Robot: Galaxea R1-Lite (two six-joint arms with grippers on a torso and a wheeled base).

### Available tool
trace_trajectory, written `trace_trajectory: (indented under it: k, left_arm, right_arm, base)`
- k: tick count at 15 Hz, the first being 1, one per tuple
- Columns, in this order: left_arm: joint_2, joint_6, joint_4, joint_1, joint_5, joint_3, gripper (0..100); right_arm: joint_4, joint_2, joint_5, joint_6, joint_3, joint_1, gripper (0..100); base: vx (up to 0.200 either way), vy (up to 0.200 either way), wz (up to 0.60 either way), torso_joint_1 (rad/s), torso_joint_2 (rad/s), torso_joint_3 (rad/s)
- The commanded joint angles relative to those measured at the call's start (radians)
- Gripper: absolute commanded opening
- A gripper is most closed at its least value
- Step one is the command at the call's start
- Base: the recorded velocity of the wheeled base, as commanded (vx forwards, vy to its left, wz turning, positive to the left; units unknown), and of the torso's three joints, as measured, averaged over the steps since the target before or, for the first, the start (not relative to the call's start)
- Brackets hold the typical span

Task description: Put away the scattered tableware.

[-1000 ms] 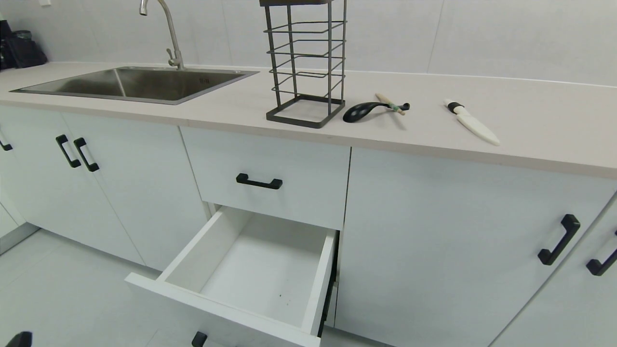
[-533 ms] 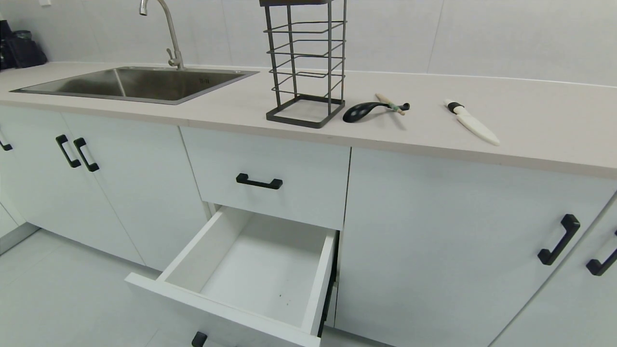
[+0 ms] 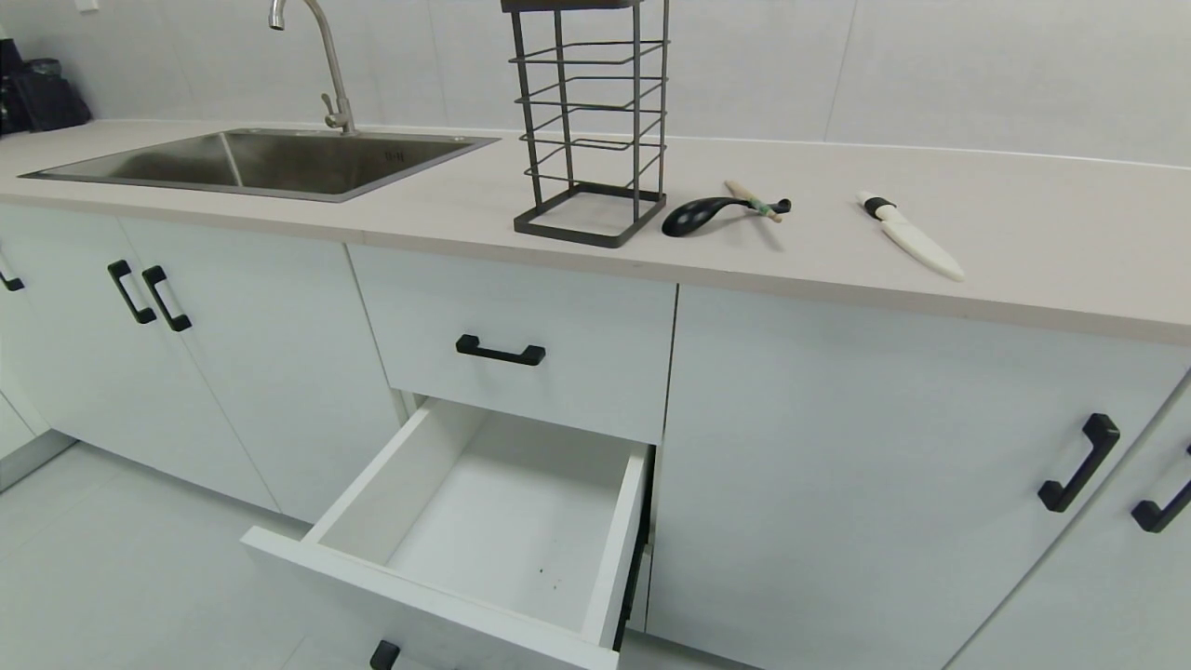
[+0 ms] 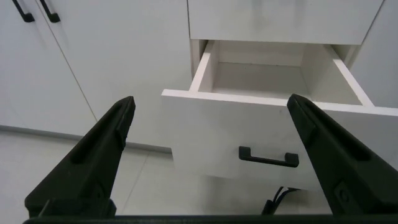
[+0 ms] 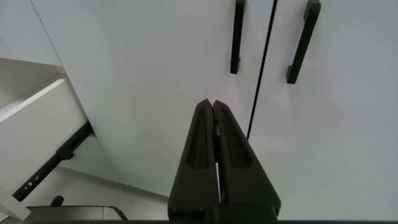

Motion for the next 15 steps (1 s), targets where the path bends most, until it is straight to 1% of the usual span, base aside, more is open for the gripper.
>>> trace_trajectory:
  k: [1, 2, 6, 15]
  left_arm:
    - [0.001, -0.021, 0.002, 0.0, 0.007, 0.0, 100]
    - [0.001, -0.026, 0.002, 0.0, 0.022, 0.0, 100]
    - [0.001, -0.024, 0.002, 0.0, 0.025, 0.0, 100]
    - [0.001, -0.024, 0.002, 0.0, 0.025, 0.0, 100]
  right_arm:
    - [0.0, 0.002, 0.0, 0.0, 0.0, 0.0, 0]
    - [0.0, 0.002, 0.0, 0.0, 0.0, 0.0, 0]
    - [0.0, 0.002, 0.0, 0.0, 0.0, 0.0, 0]
    - [0.0, 0.002, 0.0, 0.0, 0.0, 0.0, 0]
  base:
    - [0.2, 0.0, 0.0, -0.002, 0.01, 0.002]
    - [0.2, 0.0, 0.0, 0.007, 0.0, 0.002]
    - [0.2, 0.0, 0.0, 0.0, 0.0, 0.002]
    - [0.0, 0.0, 0.0, 0.0, 0.0, 0.0]
